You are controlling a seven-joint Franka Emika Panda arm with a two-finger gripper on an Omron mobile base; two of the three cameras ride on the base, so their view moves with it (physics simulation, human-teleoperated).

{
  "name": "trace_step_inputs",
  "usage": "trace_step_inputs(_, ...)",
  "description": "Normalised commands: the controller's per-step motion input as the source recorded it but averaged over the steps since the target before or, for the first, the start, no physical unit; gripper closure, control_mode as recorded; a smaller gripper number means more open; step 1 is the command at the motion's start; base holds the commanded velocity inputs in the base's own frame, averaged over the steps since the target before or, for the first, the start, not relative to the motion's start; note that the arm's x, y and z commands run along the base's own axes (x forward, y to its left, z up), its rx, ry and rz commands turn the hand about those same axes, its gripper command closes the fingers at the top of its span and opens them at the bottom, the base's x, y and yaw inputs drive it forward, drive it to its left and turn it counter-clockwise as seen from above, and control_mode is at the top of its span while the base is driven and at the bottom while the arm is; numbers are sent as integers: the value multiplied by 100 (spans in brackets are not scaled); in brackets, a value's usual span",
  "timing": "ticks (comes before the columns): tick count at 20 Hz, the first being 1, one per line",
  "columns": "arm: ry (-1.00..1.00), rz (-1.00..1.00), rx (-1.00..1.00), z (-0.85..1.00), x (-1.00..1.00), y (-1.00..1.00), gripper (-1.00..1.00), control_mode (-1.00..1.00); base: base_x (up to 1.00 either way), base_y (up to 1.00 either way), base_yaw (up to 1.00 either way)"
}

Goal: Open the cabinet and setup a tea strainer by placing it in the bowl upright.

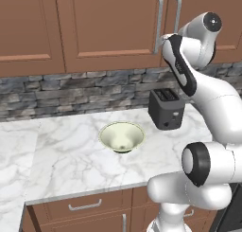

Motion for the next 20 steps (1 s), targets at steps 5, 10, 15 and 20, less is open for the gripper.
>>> trace_step_inputs(5, -3, 1, 2, -2, 9, 0, 100, -100, 0, 0, 0)
trace_step_inputs(10, 0, 0, 1, -2, -6, -1, 100, -100, 0, 0, 0)
trace_step_inputs(15, 5, 0, -5, 0, -50, 0, 100, -100, 0, 0, 0)
trace_step_inputs(20, 0, 0, 0, 0, -96, -19, 100, -100, 0, 0, 0)
